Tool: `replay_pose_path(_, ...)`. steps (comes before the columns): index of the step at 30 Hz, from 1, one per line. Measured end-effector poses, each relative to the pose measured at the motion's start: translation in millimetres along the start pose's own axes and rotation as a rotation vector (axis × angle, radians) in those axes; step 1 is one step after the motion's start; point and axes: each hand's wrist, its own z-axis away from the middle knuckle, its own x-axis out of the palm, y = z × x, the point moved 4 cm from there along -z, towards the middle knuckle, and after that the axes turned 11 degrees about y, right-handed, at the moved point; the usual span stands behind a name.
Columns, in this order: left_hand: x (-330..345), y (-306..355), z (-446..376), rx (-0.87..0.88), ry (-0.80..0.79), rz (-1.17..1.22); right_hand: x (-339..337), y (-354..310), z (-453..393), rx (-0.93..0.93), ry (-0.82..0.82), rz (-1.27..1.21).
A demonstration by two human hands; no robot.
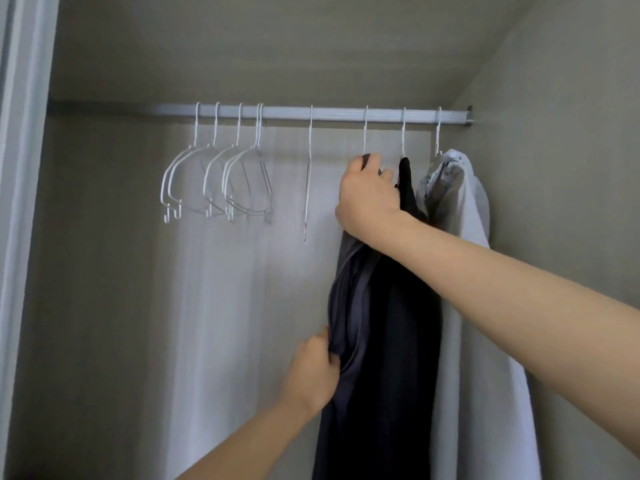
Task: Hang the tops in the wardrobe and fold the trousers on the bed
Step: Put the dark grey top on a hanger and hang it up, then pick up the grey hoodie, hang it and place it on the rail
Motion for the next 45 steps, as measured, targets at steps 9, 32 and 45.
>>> replay_pose_path(9, -35.3, -6.3, 39.9, -0.005, 0.120, 0.153, -16.0, -5.6, 125.8, -0.190, -0.023, 0.015)
replay_pose_path(32, -204.0, 69.5, 505.9, -0.640, 0.730, -0.712, -141.9, -121.7, 504.5, -0.357, -0.845, -1.520)
replay_pose_path(45, -129.5, 309.8, 879.2, -1.363, 1.586, -0.996, -457.6, -96.7, 728.6, -1.247, -1.300, -1.949)
